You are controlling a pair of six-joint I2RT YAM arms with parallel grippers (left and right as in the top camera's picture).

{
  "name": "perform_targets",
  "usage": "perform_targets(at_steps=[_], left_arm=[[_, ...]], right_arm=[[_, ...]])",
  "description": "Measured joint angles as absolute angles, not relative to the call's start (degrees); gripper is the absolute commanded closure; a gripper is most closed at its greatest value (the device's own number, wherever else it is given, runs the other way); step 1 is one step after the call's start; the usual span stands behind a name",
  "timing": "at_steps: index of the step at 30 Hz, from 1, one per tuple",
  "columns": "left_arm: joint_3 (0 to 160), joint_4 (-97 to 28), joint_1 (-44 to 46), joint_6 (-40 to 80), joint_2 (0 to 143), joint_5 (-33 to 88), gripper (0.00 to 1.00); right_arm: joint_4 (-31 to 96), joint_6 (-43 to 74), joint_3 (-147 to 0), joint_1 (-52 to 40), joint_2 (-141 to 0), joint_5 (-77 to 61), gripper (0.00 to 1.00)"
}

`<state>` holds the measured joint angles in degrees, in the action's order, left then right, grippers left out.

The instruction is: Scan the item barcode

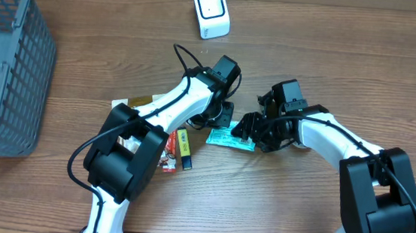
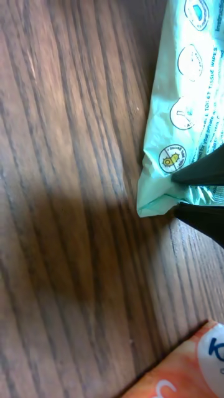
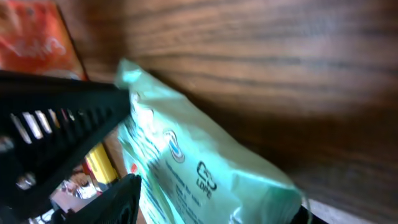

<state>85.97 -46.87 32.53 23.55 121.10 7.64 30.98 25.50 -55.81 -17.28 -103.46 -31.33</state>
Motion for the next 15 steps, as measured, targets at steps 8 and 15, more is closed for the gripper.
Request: perform_targets(at_steps=[8,15], left_arm=[[86.0,-44.5,32.6,22.7,121.3,8.4,0.96],[88.3,-44.7,32.6,20.8,122.5,8.5,0.94]], right_arm=[[36.3,25.6,-55.8,-17.3,-103.5,-31.6,0.33],[39.4,23.0,-56.0,-17.3,-103.4,-33.2,0.24]])
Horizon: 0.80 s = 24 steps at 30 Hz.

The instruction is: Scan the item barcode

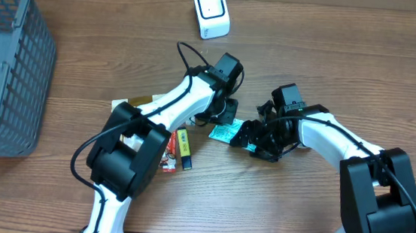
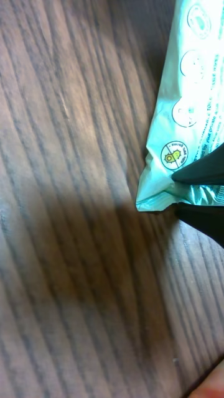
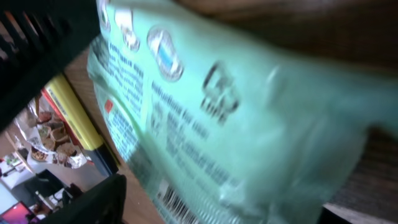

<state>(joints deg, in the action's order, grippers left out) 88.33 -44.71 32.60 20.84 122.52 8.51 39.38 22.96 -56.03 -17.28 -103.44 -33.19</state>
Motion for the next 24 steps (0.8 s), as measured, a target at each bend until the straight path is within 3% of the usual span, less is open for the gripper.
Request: perform_targets(at_steps=[7,12,19,24], left_arm=[[98.8,-52.4,31.6,20.4,125.3,7.9,0.87],[108.3,-59.2,28.9,20.4,125.4,7.1,0.89],[110.3,-67.4,26.5,20.4,125.4,6.5,0.94],[110.3,-71.2,26.9,20.4,125.4,6.3,0.96]], right_arm=[[46.9,19.2,-58.7,-17.3,-103.4,-29.2,0.23],[49.1,17.5,-62.3,-17.3,-102.9,-24.1,0.23],[42.0,16.5,-63.5,-17.3,-102.4,-15.6,0.62],[36.1,16.6,-63.6,-17.3,-102.4,-11.4,0.76]])
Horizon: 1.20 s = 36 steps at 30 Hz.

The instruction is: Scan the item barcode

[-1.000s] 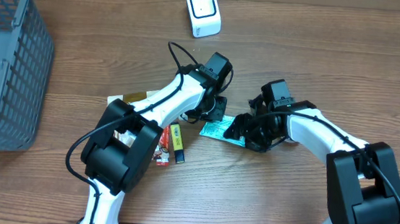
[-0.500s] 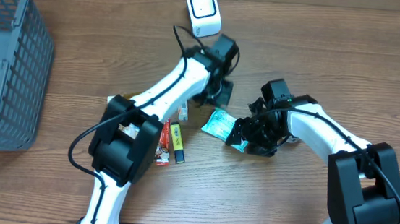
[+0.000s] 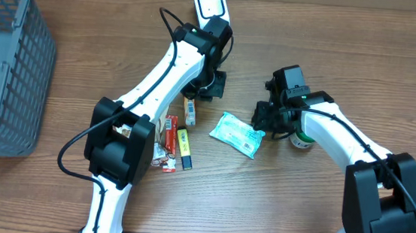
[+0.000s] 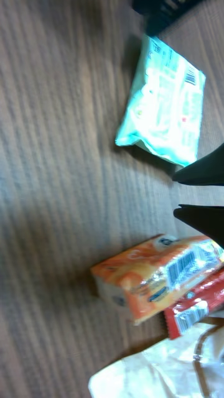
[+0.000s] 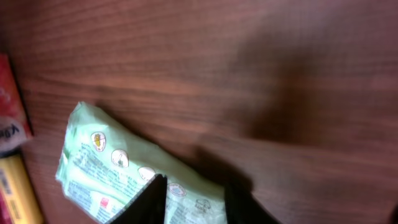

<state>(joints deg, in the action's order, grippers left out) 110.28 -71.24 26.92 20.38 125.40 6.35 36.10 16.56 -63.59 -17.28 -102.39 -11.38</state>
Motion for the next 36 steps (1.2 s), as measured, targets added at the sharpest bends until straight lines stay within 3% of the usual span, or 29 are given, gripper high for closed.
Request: perform_targets(at_steps=[12,25,32,36], left_arm=[[107.7,-73.1,29.5,20.4,125.4,6.4,0.96],[107.0,-74.5,29.9,20.4,125.4,6.4,0.94],[107.0,-74.6,30.0,20.4,125.4,6.4,0.93],[107.0,-74.6,30.0,20.4,125.4,6.4,0.93]], right_arm=[[36.2,20.0,-63.4,-17.3,-104.1,-9.8,0.82],[42.8,24.6,-59.3,-18.1,-104.1,-18.5,0.82],[46.4,27.4,-58.6,-20.6,-104.1,-24.2,0.69],[47.1,26.3,-58.7,-20.3,-104.1,-25.8,0.67]])
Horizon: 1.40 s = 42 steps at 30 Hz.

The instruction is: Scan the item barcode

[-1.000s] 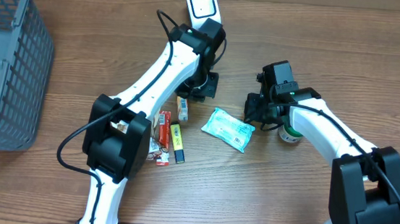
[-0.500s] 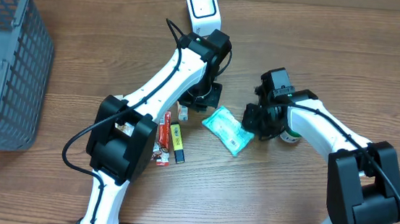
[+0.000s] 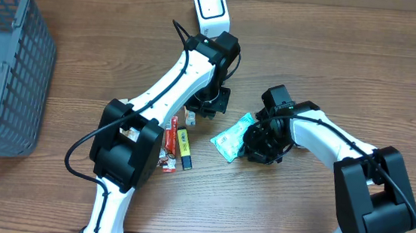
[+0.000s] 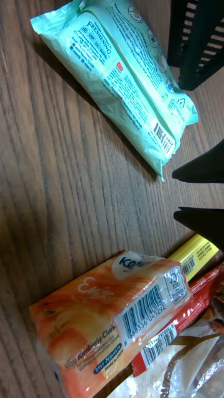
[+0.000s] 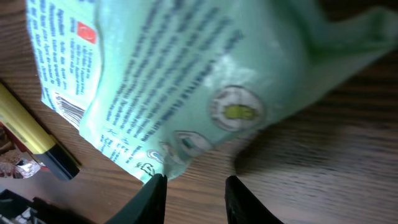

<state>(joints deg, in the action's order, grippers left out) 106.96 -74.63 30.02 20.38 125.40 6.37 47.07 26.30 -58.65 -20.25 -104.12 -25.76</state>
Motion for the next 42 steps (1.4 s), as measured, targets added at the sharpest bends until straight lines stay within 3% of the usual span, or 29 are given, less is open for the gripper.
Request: perform_targets(at_steps=[7,18,29,42], left_arm=[[106.8,-74.6,30.6,21.0,125.4,6.4,0.92],[102.0,-70.0,33.4,24.2,125.4,6.9,0.93],[94.7,-62.7,36.3,26.0,125.4,7.0,0.94],[91.6,-59.0,36.1,26.7,124.3,7.2,0.94]], right_arm=[[54.8,21.4,-65.3,-14.7,-104.4,-26.6,0.58],[51.7,15.6,-71.0,-12.8,-104.4,-21.4,0.23],[50.7,14.9,-71.0,-12.8,-104.4,-18.0,0.23],[40.3,15.0,-64.3,-12.8,-104.4,-19.2,0.24]])
